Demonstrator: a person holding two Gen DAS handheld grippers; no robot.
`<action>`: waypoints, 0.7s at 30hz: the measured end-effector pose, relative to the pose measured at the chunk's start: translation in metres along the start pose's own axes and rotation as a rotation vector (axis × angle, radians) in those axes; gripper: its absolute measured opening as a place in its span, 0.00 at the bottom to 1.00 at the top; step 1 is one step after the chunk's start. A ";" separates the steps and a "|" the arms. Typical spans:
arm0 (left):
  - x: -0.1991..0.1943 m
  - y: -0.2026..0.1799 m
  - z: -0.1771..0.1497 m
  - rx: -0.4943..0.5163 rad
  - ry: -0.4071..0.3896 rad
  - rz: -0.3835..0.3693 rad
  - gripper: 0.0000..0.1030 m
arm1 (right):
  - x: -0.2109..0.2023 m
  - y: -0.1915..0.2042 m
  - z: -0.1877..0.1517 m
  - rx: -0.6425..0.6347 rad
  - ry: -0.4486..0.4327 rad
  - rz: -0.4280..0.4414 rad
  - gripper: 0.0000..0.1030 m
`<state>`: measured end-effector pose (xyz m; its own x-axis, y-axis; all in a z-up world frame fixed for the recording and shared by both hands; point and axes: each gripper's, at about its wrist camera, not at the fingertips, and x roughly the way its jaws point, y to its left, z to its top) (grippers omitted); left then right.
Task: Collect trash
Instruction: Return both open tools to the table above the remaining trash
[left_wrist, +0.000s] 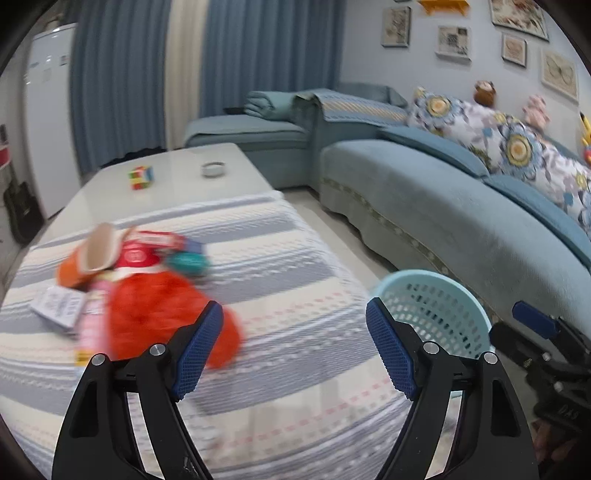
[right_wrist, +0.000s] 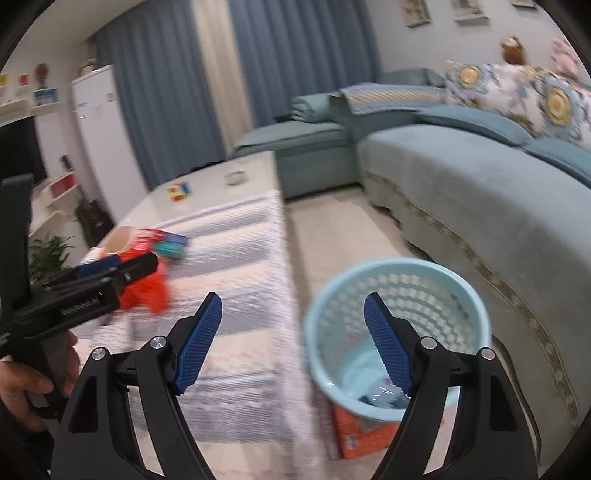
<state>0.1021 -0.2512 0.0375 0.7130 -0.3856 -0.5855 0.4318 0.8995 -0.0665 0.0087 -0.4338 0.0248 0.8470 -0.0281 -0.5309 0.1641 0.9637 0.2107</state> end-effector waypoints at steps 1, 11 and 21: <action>-0.007 0.013 -0.001 -0.011 -0.002 0.012 0.76 | -0.001 0.010 0.003 -0.012 -0.003 0.026 0.73; -0.058 0.133 -0.022 -0.120 0.000 0.169 0.84 | 0.008 0.122 0.010 -0.126 -0.040 0.149 0.92; -0.058 0.199 -0.067 -0.196 0.098 0.242 0.91 | 0.037 0.190 -0.020 -0.190 0.003 0.200 0.92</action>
<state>0.1095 -0.0363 0.0038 0.7214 -0.1428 -0.6776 0.1349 0.9887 -0.0647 0.0616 -0.2461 0.0287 0.8515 0.1682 -0.4966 -0.1045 0.9826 0.1537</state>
